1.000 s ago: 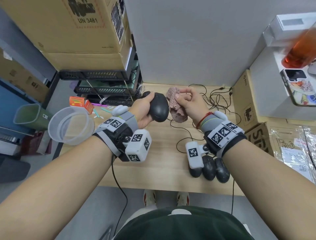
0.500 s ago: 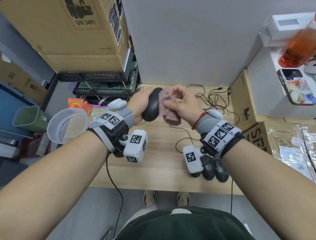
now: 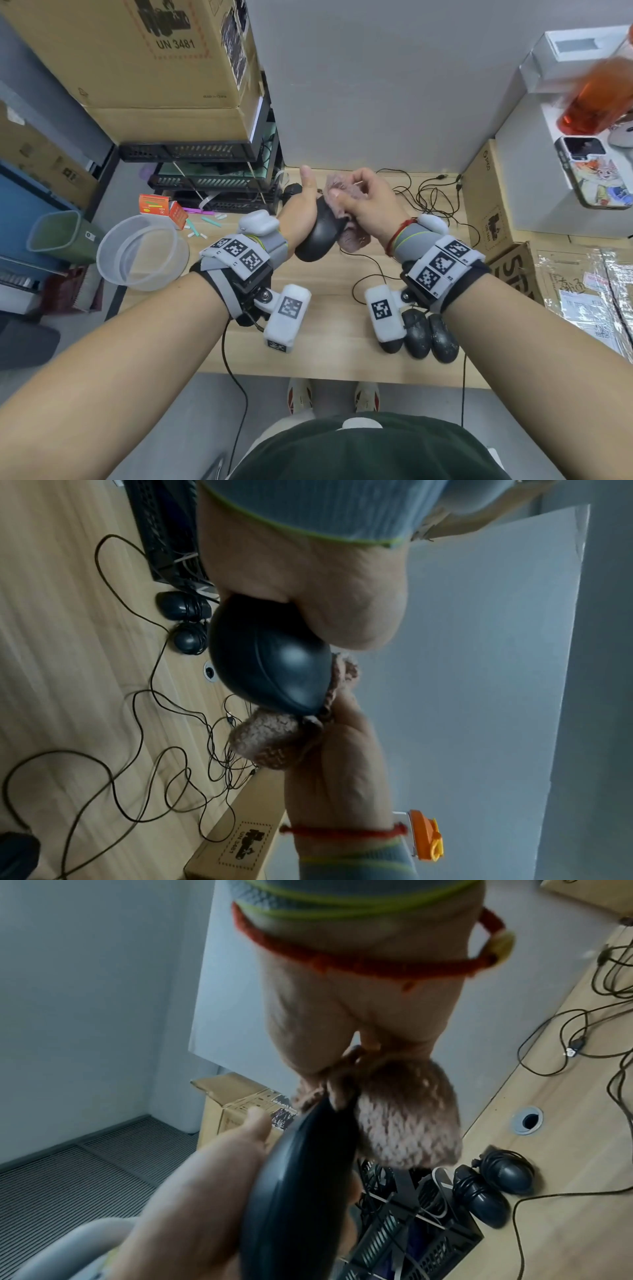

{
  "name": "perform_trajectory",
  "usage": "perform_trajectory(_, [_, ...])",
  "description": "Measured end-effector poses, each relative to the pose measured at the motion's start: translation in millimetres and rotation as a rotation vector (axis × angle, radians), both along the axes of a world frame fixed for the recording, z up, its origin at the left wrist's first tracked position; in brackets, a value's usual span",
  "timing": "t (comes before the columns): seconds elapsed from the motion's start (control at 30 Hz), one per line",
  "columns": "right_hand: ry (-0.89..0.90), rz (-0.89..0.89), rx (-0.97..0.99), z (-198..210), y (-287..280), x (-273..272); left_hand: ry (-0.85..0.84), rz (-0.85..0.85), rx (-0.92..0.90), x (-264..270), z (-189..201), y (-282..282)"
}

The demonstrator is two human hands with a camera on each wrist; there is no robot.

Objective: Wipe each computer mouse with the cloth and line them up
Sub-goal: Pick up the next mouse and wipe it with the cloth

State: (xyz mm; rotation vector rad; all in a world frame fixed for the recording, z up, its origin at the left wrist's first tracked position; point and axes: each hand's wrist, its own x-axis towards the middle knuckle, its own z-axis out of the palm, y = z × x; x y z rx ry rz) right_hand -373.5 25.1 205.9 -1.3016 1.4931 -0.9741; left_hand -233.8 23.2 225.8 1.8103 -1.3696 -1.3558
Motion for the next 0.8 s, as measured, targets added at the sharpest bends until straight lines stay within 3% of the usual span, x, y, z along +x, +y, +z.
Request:
perform_trajectory(0.1, [-0.007, -0.052, 0.026, -1.0, -3.8, 4.6, -0.023, -0.014, 0.009, -3.9, 2.9, 1.6])
perform_trajectory(0.27, [-0.037, 0.124, 0.038, 6.0, 9.4, 8.6, 0.014, 0.033, -0.005, 0.8, 4.5, 6.4])
perform_trajectory(0.43, [-0.020, -0.061, 0.048, -0.7, -3.1, 0.0, -0.008, -0.028, 0.007, 0.6, -1.0, 4.5])
perform_trajectory(0.67, [-0.138, 0.141, 0.116, 11.0, 15.4, 2.8, -0.058, -0.055, -0.055, 6.9, 1.7, 3.4])
perform_trajectory(0.8, [-0.078, -0.069, 0.129, 7.5, 2.6, 6.5, -0.058, -0.133, -0.087, -0.9, 7.8, 9.5])
